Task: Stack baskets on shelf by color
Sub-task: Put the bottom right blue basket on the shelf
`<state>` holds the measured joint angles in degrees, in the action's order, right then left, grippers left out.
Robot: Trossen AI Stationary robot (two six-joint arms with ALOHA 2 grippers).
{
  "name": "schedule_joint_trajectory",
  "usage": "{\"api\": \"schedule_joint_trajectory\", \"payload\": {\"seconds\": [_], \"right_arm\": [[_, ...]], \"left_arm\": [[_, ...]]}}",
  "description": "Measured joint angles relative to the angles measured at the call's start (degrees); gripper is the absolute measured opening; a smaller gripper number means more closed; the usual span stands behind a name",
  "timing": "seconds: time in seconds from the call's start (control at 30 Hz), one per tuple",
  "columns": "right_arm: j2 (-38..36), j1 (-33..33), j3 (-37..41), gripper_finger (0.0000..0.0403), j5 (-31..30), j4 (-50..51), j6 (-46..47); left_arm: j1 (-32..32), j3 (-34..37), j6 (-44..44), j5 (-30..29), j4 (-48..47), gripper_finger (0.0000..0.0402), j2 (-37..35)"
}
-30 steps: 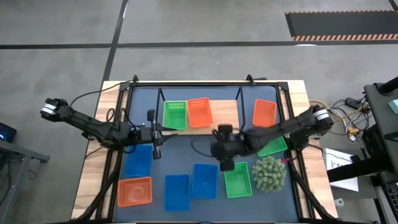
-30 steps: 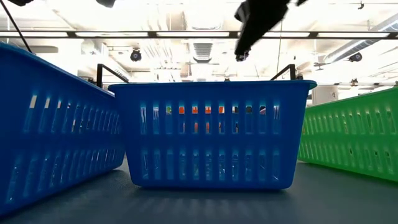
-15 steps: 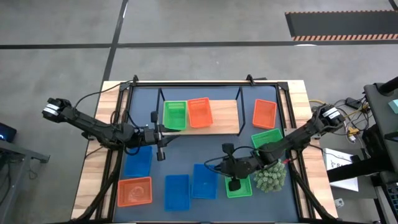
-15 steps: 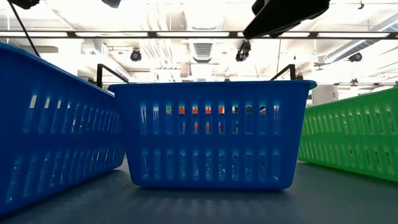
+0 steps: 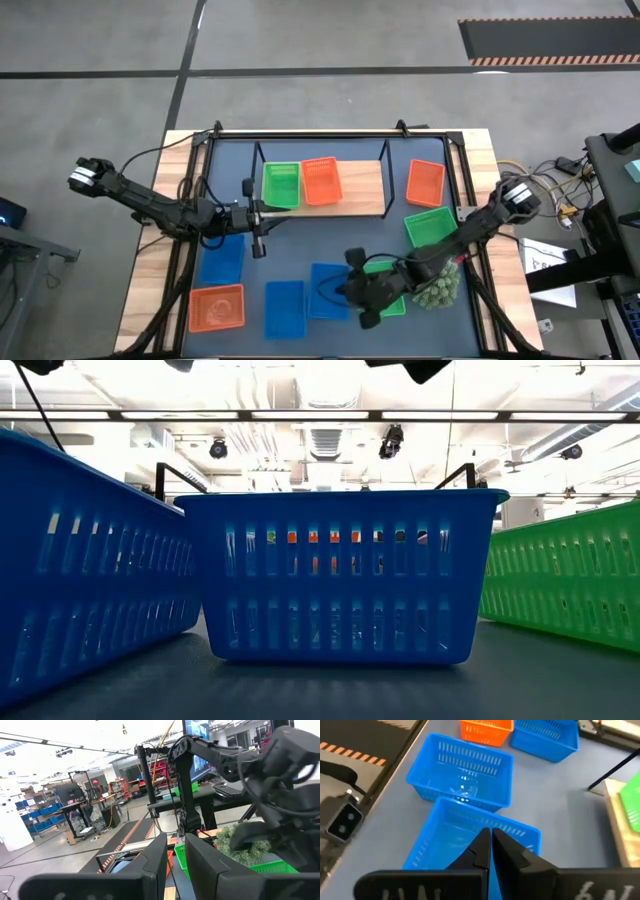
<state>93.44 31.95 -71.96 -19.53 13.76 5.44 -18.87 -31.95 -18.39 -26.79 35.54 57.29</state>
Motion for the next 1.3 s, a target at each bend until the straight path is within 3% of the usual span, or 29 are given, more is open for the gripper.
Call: {"api": "schedule_joint_trajectory", "payload": {"seconds": [0.2,0.43,0.7,1.13,1.3], "right_arm": [[4.79,1.46,-6.86,0.0031,0.44,5.87,6.75],[11.89,2.57,-16.04,0.0117,0.76,12.13,13.49],[21.01,2.5,-23.84,0.019,6.65,16.31,17.48],[26.8,0.13,-25.47,0.0187,9.49,19.32,17.74],[26.29,-0.37,-25.54,0.0135,9.55,18.68,16.06]], "left_arm": [[-0.07,-0.01,0.03,-0.02,-0.01,0.0052,-0.02],[-1.84,0.01,0.09,-0.19,-0.1,0.0052,0.05],[-5.86,0.05,0.22,-0.13,-0.55,0.0052,0.05],[-7.52,0.05,0.02,0.16,-0.12,0.0052,0.04],[-7.54,0.05,0.02,0.14,-0.16,0.0052,0.03]]}}
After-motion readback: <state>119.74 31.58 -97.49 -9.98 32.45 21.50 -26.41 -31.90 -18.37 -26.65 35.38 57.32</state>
